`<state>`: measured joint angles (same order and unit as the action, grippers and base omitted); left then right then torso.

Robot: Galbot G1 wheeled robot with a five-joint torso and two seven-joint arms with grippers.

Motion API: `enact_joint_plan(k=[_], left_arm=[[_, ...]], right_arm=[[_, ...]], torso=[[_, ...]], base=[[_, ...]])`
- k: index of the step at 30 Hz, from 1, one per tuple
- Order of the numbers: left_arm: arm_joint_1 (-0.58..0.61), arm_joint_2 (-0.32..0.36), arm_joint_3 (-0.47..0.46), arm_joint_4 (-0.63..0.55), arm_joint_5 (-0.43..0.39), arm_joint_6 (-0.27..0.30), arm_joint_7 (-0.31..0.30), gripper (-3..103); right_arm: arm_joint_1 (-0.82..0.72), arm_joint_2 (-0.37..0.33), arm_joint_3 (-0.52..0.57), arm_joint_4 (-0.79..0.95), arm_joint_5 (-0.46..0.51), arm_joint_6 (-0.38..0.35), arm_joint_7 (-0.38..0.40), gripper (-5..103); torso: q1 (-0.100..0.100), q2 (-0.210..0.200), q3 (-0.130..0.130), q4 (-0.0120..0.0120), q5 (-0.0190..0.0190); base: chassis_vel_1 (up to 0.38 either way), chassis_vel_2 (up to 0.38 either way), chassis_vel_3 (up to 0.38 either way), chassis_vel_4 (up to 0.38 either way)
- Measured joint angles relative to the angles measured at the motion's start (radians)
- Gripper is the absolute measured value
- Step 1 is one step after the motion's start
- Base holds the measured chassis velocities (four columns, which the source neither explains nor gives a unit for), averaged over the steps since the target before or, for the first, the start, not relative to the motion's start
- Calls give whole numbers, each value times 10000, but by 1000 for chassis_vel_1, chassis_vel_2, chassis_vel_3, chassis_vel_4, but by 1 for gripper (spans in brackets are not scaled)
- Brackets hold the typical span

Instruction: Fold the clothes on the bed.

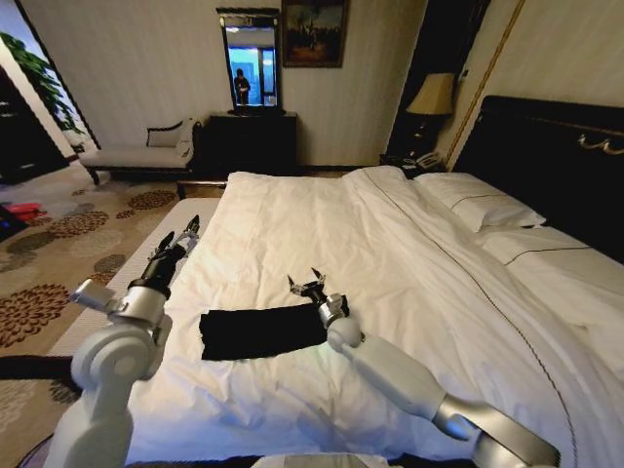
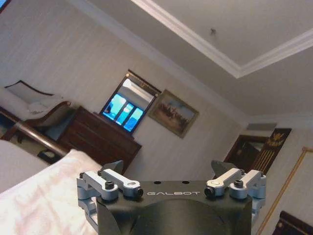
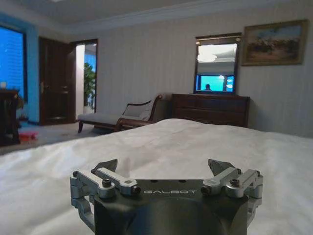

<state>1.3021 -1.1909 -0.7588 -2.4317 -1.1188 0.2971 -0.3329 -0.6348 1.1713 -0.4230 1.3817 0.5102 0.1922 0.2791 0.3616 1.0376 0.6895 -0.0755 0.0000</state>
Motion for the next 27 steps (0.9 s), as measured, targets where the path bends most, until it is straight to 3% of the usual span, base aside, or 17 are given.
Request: enact_joint_plan(k=[7,10,15,17,27], left_arm=[[683,-174,-189,-430,274,45,-16,100],[1092,-320,-274,-696,480,88,-28,100],[1289,-401,-301,-746,626,128,-61,100],[1509,-651,-309,-744,874,153,-93,100],[1550,-904,-267,-711,1095,162,-111,100]], right_arm=[[472,23,-481,-274,-694,-534,876,100],[922,-143,-1029,-583,-979,-1511,1713,100],[1294,-231,-1531,-875,-1040,-2398,2182,100],[1721,-278,-2144,-1053,-1279,-3244,2582,100],[1794,-1061,-2946,28,-633,-4553,3692,100]], torso=[[0,0,-1,-1,1],[-1,0,0,0,1],[0,0,0,-2,0],[0,0,0,1,0],[0,1,0,-4,0]], base=[[0,0,0,0],[0,0,0,0],[0,0,0,0],[0,0,0,0],[0,0,0,0]])
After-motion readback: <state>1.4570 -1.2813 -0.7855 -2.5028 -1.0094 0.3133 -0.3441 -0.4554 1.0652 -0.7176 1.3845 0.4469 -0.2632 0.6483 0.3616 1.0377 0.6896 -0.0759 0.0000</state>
